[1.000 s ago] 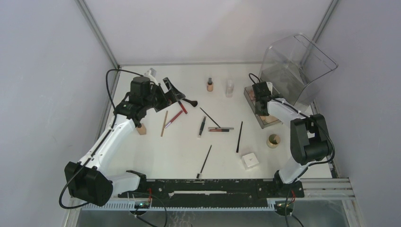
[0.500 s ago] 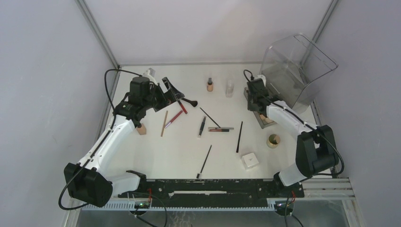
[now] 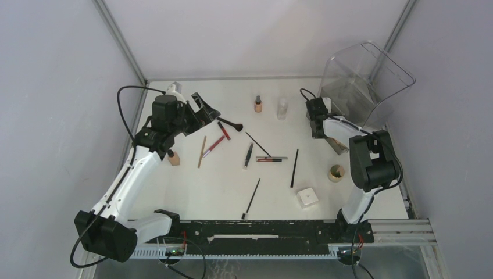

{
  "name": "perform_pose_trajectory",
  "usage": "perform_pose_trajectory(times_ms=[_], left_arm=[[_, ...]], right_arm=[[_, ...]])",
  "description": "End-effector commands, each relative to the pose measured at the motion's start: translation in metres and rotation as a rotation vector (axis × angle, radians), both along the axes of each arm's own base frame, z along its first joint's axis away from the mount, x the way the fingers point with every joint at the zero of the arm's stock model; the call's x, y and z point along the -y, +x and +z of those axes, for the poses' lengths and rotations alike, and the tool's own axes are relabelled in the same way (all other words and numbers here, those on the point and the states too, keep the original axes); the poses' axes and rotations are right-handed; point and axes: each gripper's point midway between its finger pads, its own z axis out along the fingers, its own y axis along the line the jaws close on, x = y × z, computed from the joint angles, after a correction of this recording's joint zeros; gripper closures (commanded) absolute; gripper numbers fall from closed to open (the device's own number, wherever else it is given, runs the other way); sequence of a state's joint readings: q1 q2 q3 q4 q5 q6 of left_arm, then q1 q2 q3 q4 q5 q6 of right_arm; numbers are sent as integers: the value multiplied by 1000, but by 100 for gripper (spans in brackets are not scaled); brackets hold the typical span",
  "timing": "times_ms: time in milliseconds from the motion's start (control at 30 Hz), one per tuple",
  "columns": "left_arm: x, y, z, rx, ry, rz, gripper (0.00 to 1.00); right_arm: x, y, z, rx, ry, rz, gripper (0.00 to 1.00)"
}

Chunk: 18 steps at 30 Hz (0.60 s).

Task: Organize the makeup
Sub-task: Close the drawer in the storage box.

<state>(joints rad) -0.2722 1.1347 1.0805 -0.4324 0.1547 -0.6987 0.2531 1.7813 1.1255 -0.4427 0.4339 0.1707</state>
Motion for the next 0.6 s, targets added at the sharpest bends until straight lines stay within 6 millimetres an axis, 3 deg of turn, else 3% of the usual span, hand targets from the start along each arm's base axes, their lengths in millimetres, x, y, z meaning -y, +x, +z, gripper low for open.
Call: perform_pose_trajectory(times_ms=[0,133,300,367,500,567], left_arm=[[-6,2,4,30,11,25,0],[-3,5,-1,18,1,14,0],[-2,4,-5,14,1,9,0],[-2,4,-6,13,8,6,0],[-5,2,-4,20,20,11,0],[-7,2,-4,22,24,17,0]], right_arm=[[-8,17,44,129,-4,16,93],[-25,16,46,131,60,66,93],[-20,21,40,126,21,78,92],[-3,25,35,120,-34,51,92],[63,31,27,105,-202,-105,95],[70,31,34,123,-229,-130,96]])
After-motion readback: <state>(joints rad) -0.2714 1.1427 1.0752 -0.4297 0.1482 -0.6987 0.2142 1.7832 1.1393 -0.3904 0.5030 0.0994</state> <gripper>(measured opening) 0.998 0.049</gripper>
